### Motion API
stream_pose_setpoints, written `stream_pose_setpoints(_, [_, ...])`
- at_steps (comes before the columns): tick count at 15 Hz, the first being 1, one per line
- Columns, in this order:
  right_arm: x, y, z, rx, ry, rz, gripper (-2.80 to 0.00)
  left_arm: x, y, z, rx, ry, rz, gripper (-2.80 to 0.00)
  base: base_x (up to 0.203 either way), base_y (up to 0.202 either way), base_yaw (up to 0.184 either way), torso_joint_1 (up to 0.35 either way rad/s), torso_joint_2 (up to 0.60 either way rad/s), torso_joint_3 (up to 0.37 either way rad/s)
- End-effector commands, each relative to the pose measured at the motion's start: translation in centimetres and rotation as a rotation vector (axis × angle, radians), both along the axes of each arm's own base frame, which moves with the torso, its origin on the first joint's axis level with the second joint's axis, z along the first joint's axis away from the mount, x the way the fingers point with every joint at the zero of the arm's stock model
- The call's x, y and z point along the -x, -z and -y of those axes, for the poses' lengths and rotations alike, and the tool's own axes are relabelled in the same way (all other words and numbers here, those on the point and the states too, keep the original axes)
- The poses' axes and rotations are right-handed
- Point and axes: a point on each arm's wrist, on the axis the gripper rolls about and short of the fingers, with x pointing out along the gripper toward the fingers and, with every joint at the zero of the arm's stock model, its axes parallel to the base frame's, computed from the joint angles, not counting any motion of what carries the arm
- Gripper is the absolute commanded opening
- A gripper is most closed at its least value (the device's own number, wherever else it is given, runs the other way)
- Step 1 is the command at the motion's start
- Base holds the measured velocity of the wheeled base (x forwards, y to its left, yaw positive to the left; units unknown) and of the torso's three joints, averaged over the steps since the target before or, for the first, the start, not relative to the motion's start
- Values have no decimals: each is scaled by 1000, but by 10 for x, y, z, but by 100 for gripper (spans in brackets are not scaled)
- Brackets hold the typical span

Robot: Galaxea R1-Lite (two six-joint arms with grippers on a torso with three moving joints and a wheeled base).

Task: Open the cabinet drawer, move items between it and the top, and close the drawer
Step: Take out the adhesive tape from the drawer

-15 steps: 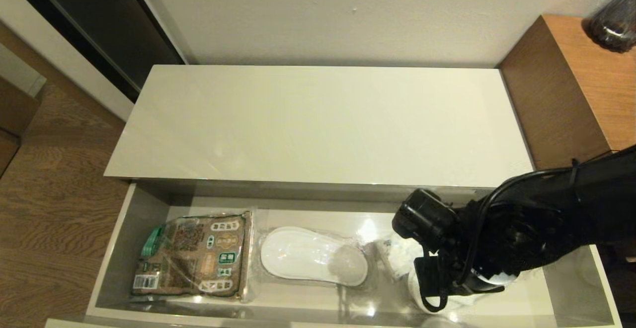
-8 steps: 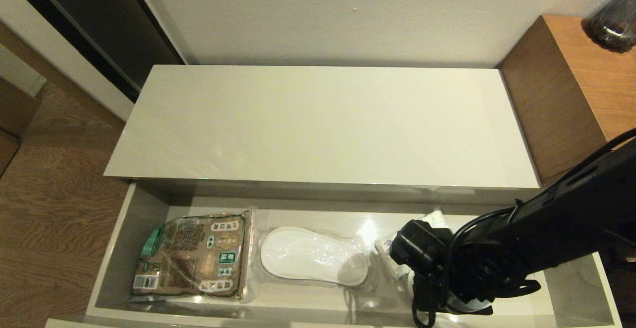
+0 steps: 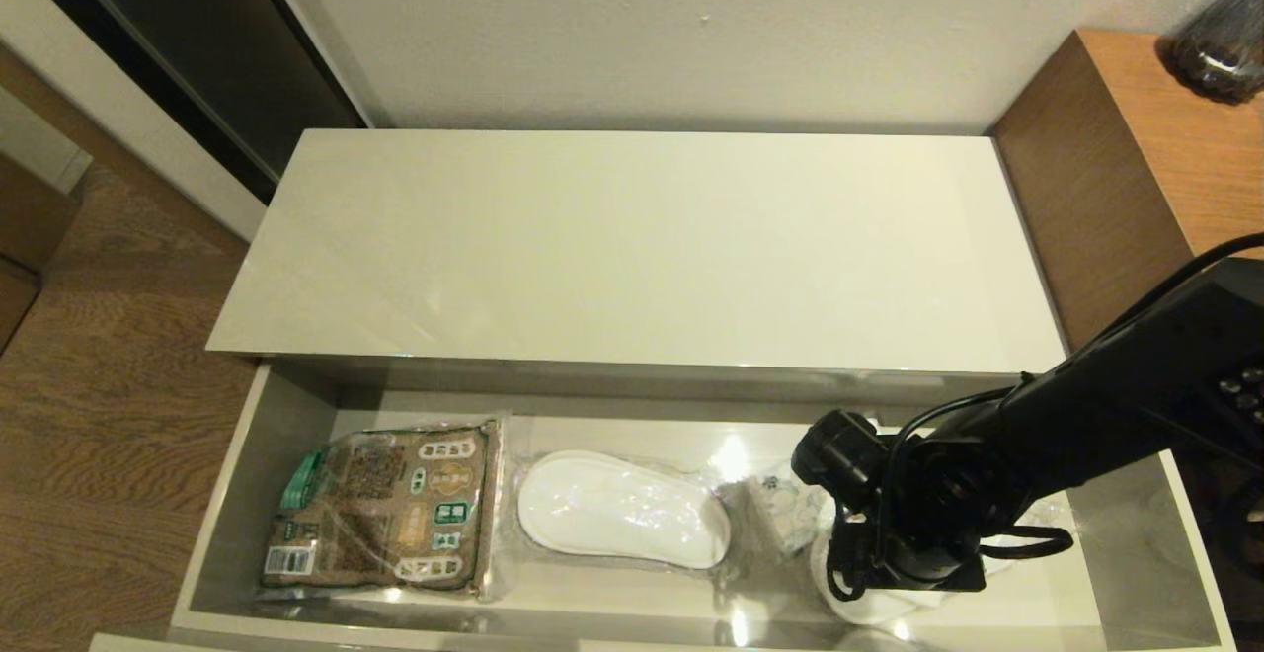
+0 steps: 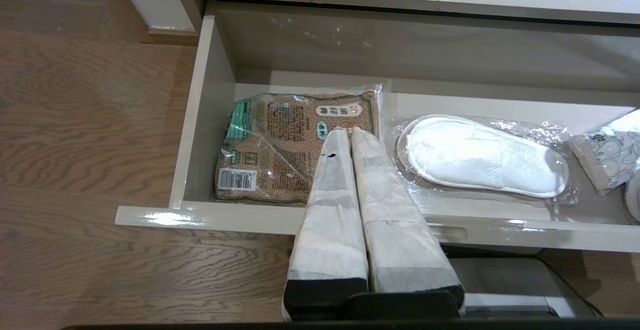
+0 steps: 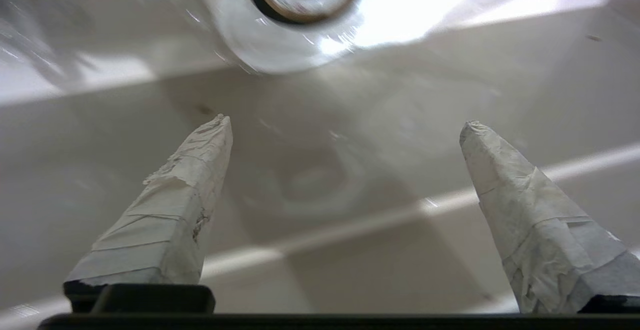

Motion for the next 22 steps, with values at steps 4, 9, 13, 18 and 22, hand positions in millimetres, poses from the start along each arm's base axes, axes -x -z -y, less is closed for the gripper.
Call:
stream_pose_setpoints(4, [4, -21, 5, 62, -35, -3, 0, 0, 0, 0, 1, 1, -1, -280, 0, 0, 0, 0, 0, 0])
stream_pose_setpoints(9, [-1, -48, 1, 54, -37, 16, 0, 0, 0, 0, 1, 1, -1, -280, 0, 0, 0, 0, 0, 0])
stream_pose_setpoints(13, [1, -45, -4, 57, -49, 18, 0, 0, 0, 0, 1, 1, -1, -280, 0, 0, 0, 0, 0, 0])
stream_pose_setpoints(18, [-18, -39, -15, 123, 31, 120, 0, 0, 0, 0, 1, 1, 0, -280, 0, 0, 0, 0, 0, 0])
stream_pose_setpoints(22, [-33, -29, -26, 125, 39, 132, 0, 0, 0, 0, 1, 1, -1, -280, 0, 0, 0, 0, 0, 0])
